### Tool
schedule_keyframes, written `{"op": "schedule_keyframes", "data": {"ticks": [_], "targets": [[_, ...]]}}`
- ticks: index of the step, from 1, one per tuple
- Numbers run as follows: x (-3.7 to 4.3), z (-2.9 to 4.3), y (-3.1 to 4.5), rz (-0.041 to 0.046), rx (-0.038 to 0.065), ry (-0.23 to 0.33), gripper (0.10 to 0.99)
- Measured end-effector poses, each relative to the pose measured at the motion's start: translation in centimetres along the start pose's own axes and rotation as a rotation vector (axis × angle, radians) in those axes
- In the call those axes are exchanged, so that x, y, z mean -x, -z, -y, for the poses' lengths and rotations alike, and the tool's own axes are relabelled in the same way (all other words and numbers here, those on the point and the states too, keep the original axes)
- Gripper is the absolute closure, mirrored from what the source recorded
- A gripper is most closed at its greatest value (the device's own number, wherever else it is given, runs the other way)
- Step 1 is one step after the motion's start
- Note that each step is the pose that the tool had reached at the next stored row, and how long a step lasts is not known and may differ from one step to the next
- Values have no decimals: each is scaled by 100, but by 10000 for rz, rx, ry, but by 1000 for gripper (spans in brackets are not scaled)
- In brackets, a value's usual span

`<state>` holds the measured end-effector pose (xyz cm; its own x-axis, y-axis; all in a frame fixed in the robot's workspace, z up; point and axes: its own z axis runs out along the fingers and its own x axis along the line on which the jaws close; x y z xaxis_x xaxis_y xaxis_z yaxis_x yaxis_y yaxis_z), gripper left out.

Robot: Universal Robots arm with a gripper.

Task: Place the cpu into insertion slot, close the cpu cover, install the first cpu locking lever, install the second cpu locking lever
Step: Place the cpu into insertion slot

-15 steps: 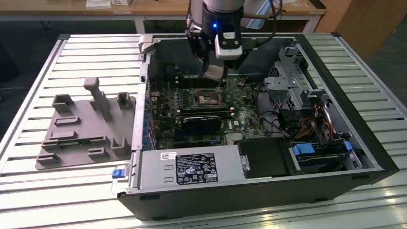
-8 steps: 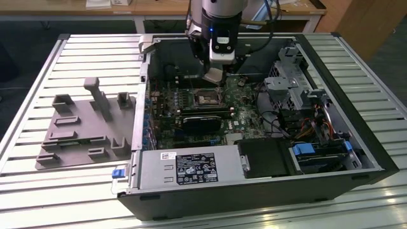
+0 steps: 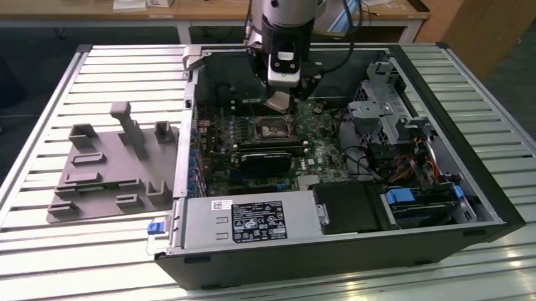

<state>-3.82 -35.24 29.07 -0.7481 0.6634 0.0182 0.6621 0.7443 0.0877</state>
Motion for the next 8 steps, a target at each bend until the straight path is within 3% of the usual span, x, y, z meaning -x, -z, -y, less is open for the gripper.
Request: {"op": "schedule_keyframes", "data": {"ticks": [8], "targets": [[-28, 19, -59, 89, 18, -1011, 545]]}}
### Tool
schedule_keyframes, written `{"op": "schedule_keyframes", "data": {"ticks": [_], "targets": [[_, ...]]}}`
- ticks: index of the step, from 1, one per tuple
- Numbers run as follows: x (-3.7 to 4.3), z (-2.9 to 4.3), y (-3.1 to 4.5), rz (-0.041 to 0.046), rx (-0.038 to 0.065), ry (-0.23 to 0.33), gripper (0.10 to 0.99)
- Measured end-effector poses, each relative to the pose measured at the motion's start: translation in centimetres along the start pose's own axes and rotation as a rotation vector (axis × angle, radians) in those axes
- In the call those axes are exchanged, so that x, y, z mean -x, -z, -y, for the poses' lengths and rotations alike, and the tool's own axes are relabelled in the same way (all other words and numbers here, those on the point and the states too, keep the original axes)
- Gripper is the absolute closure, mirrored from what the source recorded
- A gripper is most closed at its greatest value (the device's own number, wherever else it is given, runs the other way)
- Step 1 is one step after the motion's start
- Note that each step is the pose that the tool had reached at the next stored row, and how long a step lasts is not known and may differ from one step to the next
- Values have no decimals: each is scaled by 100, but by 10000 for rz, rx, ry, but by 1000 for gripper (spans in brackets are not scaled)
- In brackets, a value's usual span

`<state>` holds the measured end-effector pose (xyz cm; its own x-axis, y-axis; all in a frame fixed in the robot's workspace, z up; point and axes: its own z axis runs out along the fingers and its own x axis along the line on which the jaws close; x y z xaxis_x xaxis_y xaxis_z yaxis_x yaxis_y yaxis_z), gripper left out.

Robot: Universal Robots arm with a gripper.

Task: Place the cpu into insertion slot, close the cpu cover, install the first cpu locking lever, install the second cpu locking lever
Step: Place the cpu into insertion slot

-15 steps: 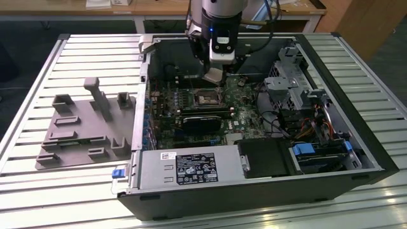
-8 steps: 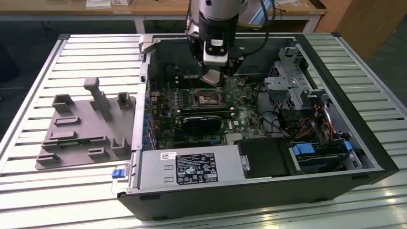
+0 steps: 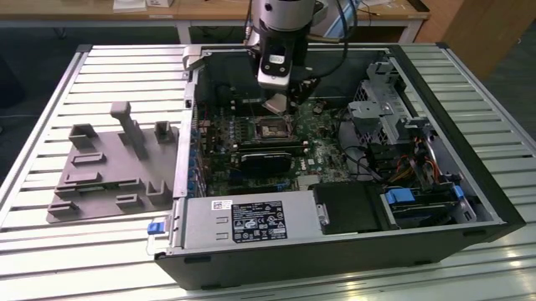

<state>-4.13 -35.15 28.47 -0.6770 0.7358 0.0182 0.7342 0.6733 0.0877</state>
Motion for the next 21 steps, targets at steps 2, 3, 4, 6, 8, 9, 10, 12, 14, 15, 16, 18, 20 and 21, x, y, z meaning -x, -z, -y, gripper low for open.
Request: {"op": "schedule_keyframes", "data": {"ticks": [2, 3, 4, 6, 8, 9, 10, 12, 14, 15, 16, 18, 20, 21], "targets": [[-2, 3, -17, 26, 5, -301, 545], [-3, 5, -25, 40, 9, -454, 545], [-4, 6, -33, 54, 11, -606, 545], [-6, 9, -49, 80, 17, -910, 545], [-8, 12, -66, 108, 23, -1232, 545], [-9, 13, -75, 122, 26, -1389, 545], [-10, 14, -83, 136, 29, -1545, 545], [-11, 17, -100, 164, 34, -1859, 545], [-12, 19, -118, 194, 40, -2198, 545], [-12, 20, -128, 211, 44, -2394, 545], [-12, 21, -138, 227, 48, -2573, 545], [-12, 23, -157, 258, 54, -2932, 545], [-11, 25, -176, 289, 60, -3290, 545], [-11, 26, -186, 307, 63, -3479, 545]]}}
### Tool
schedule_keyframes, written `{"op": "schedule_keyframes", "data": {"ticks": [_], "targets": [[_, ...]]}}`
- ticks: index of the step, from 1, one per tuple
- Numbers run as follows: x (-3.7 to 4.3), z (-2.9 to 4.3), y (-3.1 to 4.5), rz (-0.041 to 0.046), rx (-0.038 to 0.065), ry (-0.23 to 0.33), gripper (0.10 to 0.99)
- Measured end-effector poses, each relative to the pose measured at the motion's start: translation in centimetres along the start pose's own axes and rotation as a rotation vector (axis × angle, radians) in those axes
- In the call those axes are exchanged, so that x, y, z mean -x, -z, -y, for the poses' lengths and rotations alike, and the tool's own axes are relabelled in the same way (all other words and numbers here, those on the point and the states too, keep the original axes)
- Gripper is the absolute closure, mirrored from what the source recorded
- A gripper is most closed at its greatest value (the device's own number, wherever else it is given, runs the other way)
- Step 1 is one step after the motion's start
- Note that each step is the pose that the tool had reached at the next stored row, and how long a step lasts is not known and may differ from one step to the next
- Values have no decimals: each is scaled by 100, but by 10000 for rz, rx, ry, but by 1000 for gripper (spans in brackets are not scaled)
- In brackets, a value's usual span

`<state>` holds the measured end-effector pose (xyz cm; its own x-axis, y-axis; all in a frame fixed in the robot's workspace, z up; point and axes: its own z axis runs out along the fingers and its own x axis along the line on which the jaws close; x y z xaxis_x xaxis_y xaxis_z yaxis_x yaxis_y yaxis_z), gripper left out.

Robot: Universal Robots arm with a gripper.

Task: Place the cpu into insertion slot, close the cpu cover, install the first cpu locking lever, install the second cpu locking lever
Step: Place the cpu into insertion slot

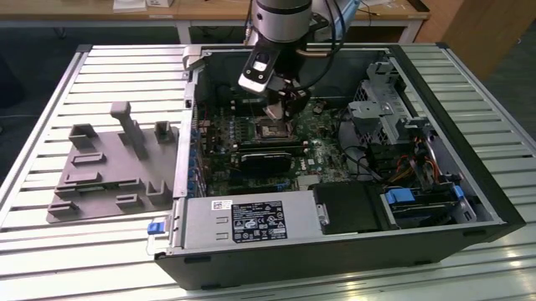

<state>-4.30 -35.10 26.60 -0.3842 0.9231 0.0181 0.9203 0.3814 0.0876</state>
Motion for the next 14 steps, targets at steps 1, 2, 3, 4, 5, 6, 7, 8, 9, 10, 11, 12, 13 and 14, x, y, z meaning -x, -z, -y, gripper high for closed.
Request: {"op": "schedule_keyframes", "data": {"ticks": [1, 2, 3, 4, 5, 6, 7, 8, 9, 10, 11, 12, 13, 14], "targets": [[0, 1, -10, 15, 4, -180, 545], [0, 2, -19, 32, 7, -363, 545], [0, 3, -29, 47, 11, -543, 545], [0, 4, -38, 62, 14, -722, 545], [0, 5, -45, 78, 17, -885, 545], [-1, 7, -52, 90, 19, -1030, 545], [-2, 9, -59, 104, 23, -1183, 545], [-2, 11, -66, 118, 25, -1338, 545], [-4, 14, -72, 130, 28, -1480, 545], [-6, 18, -77, 140, 30, -1601, 545], [-9, 24, -81, 150, 32, -1716, 545], [-12, 29, -85, 161, 34, -1837, 545], [-14, 34, -89, 172, 36, -1952, 545], [-17, 39, -92, 181, 39, -2064, 545]]}}
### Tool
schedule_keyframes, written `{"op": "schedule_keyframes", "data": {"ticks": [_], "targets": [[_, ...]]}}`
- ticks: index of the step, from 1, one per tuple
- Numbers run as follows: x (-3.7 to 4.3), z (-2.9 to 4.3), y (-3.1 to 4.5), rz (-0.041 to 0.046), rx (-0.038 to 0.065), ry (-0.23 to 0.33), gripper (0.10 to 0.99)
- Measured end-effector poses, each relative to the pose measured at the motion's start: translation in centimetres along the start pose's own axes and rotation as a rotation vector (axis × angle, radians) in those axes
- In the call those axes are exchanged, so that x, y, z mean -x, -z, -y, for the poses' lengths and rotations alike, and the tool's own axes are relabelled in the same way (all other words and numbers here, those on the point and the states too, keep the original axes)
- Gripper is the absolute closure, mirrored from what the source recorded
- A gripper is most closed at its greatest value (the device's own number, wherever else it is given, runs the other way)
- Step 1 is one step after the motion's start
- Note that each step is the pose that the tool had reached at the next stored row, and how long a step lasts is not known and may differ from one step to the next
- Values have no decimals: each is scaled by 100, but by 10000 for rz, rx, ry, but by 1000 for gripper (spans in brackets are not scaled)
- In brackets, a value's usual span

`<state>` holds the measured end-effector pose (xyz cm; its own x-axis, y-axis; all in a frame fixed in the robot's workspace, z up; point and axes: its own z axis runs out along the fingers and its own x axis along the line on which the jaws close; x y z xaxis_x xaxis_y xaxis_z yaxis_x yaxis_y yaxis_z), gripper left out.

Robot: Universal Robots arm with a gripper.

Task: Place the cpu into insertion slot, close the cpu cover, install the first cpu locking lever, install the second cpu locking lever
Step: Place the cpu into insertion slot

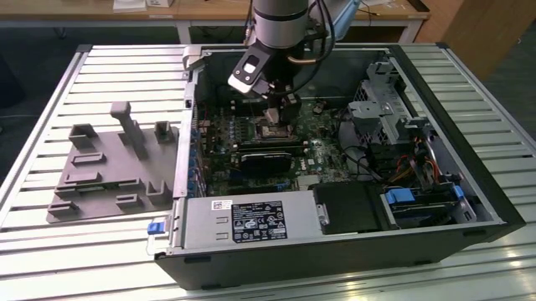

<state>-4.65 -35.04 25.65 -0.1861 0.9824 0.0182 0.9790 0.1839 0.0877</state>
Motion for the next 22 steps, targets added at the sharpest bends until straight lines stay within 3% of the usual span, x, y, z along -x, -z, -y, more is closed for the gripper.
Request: {"op": "schedule_keyframes", "data": {"ticks": [9, 17, 22], "targets": [[-40, 0, -41, 64, 15, -729, 545], [-186, -22, -103, 80, 18, -907, 545], [-217, -21, -174, 92, 21, -1048, 545]]}}
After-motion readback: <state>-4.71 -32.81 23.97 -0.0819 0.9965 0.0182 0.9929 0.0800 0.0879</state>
